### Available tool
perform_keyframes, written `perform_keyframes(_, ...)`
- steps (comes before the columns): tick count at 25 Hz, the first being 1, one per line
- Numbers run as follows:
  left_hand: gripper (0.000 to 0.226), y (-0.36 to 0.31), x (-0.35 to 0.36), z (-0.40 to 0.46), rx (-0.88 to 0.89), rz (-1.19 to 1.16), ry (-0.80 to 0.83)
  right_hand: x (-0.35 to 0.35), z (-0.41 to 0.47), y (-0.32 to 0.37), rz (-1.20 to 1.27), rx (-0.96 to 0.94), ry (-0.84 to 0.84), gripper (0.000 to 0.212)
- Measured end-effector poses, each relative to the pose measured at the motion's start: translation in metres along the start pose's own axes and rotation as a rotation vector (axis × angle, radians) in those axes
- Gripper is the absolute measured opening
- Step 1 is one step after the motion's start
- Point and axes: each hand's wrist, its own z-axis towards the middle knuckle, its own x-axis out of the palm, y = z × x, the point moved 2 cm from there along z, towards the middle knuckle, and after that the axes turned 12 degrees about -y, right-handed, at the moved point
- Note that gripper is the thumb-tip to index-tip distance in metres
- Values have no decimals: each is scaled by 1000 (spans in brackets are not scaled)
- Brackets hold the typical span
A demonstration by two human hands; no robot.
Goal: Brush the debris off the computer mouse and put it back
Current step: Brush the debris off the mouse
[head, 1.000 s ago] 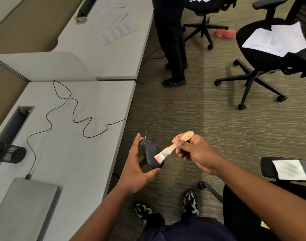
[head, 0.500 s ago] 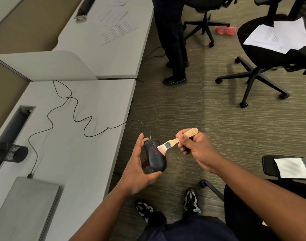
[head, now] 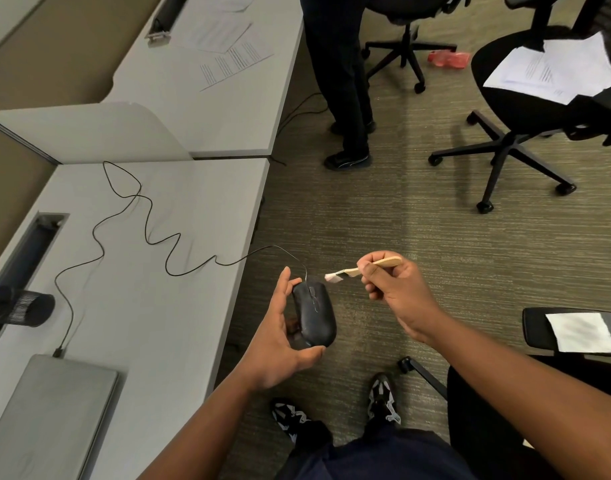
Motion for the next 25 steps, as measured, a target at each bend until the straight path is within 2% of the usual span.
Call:
perform_keyframes(3,143,-3,-1,0,-13,7,14,0,1,4,10,4,6,24)
perform_keyframes(7,145,-7,-1,-2,-22,24,52,4,2,9,-132,15,91,10)
perform_keyframes(12,147,-8,2,-7,-21,38,117,9,3,7,-211,-56,110,14)
perform_keyframes(19,148,-9,2,-10,-65,20,132,12,6,-1,-256,-60,38,10)
perform_keyframes(25,148,-10,1,-6,-83,-4,94,11,3,9,-146,-67,-35,12)
